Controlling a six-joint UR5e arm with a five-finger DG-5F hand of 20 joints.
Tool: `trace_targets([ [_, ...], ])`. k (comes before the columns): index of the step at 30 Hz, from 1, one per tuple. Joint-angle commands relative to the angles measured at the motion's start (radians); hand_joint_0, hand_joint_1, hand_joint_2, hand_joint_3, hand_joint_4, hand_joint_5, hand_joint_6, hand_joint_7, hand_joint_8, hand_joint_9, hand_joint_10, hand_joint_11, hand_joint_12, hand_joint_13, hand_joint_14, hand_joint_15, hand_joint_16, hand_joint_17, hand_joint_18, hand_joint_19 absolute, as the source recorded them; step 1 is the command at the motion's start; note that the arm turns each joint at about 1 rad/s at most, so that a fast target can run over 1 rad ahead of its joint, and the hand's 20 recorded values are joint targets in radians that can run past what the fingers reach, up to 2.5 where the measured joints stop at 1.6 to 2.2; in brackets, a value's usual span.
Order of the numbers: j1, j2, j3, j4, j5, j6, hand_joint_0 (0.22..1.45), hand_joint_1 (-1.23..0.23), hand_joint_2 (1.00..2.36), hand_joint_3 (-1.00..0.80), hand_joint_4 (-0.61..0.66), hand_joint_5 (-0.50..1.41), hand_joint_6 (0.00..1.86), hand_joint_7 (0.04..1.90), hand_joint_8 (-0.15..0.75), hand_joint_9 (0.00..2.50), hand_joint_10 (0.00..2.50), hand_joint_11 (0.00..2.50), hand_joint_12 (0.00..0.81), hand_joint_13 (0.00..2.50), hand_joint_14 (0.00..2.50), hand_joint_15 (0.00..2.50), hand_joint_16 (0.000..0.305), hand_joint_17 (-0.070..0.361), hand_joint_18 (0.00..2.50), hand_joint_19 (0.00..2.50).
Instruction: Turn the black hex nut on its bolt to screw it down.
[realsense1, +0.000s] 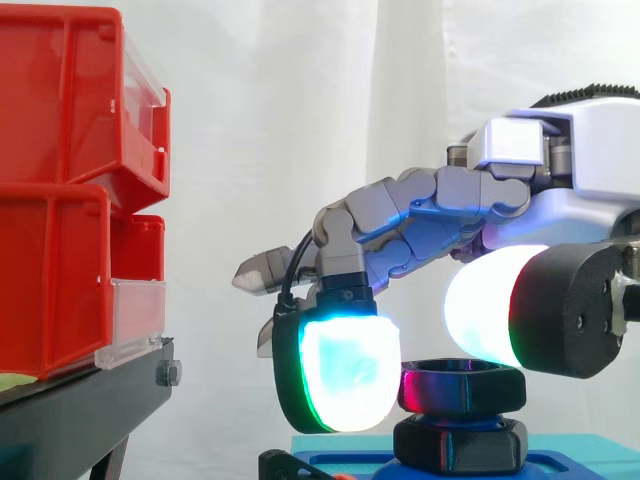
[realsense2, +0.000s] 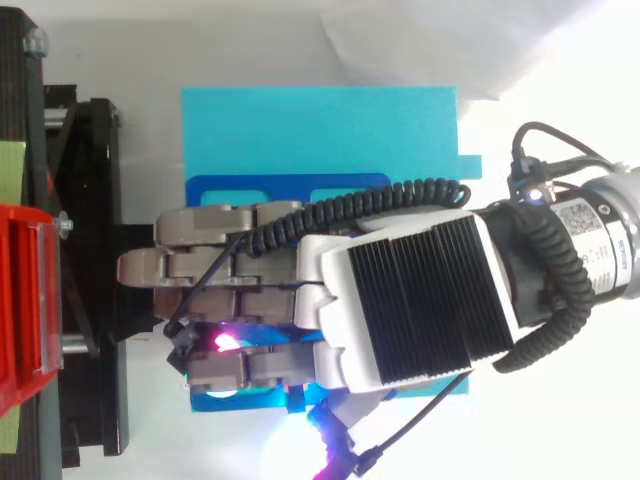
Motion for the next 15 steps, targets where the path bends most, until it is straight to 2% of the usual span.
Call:
trace_targets([
  [1,-0.006,0.0,0.0,0.007,-0.02,-0.001,0.52,-0.25,1.0,-0.5,0.28,-0.09,0.56,1.2,0.293,0.55,0.0,0.21,0.346,0.19,0.0,0.06,0.049,0.111,0.06,0.19],
  [5,-0.008,0.0,0.0,0.029,-0.023,-0.01,0.52,-0.25,1.0,-0.5,0.27,-0.09,0.56,1.2,0.292,0.55,0.0,0.21,0.347,0.2,0.0,0.06,0.049,0.111,0.06,0.19],
  [15,-0.019,0.0,0.0,0.034,-0.024,-0.022,0.53,-0.25,1.0,-0.5,0.27,-0.08,0.56,1.21,0.292,0.56,0.0,0.21,0.347,0.2,0.0,0.06,0.049,0.11,0.07,0.19],
])
